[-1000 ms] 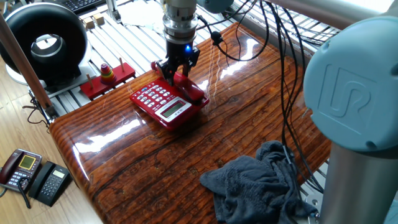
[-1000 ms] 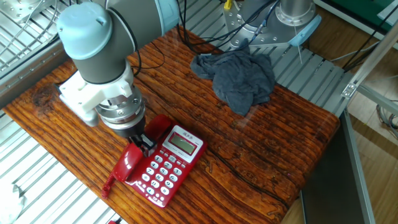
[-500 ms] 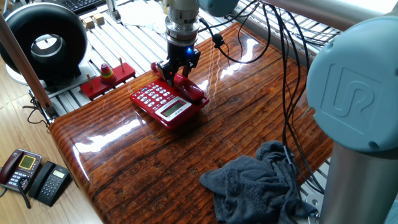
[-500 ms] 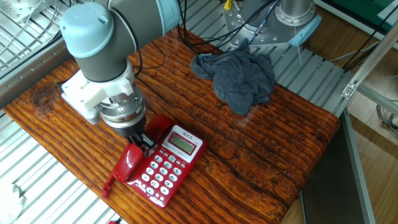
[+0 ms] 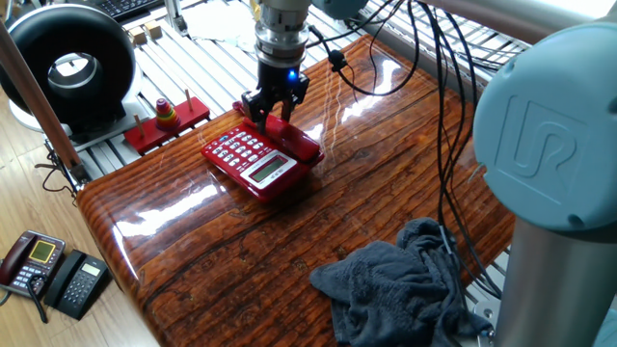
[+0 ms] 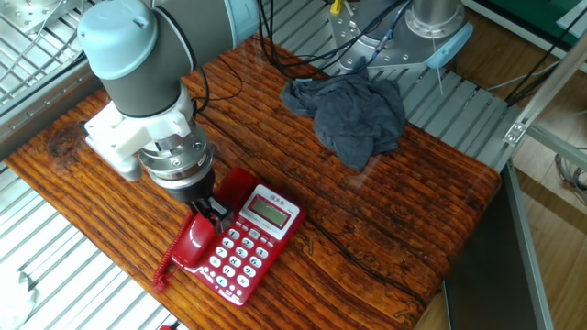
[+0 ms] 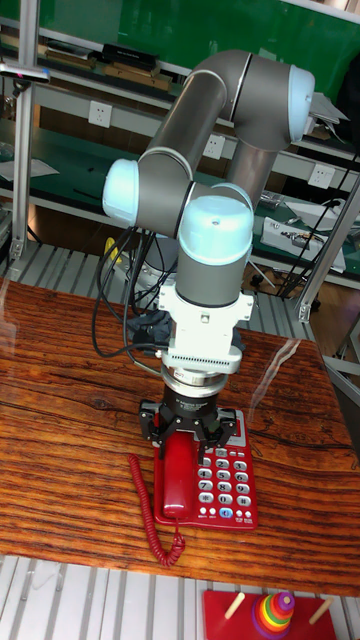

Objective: Place the handset of the telephone on the corresponding phone cradle

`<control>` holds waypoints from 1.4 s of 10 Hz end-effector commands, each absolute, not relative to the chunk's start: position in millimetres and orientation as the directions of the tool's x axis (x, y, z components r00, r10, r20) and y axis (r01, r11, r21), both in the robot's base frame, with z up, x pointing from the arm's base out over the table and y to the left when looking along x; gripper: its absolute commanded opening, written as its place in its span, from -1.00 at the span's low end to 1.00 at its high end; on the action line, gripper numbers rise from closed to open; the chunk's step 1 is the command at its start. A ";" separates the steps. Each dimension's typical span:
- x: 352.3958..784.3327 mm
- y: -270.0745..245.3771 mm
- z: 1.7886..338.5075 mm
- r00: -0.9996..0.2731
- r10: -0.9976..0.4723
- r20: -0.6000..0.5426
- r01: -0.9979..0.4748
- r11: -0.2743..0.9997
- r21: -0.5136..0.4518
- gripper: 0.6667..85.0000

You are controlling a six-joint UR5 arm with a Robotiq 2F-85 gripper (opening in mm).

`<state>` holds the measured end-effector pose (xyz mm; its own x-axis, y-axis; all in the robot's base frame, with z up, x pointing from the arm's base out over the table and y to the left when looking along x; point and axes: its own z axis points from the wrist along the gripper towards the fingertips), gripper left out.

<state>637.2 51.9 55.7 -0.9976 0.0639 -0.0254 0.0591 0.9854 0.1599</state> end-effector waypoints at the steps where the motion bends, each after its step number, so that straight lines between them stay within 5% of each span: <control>1: 640.1 54.6 55.6 -0.997 0.063 -0.035 0.056 0.980 0.192 0.34; 5: 641.9 50.5 54.6 -0.998 0.044 -0.050 0.034 0.983 0.181 0.42; 8: 643.0 26.3 54.1 -0.998 -0.013 -0.067 -0.018 0.997 0.081 0.43; 14: 638.5 31.6 89.5 -0.999 0.006 -0.036 0.000 0.989 0.148 0.42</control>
<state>638.9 30.1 73.4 -0.9991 -0.0006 -0.0423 -0.0055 0.9932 0.1163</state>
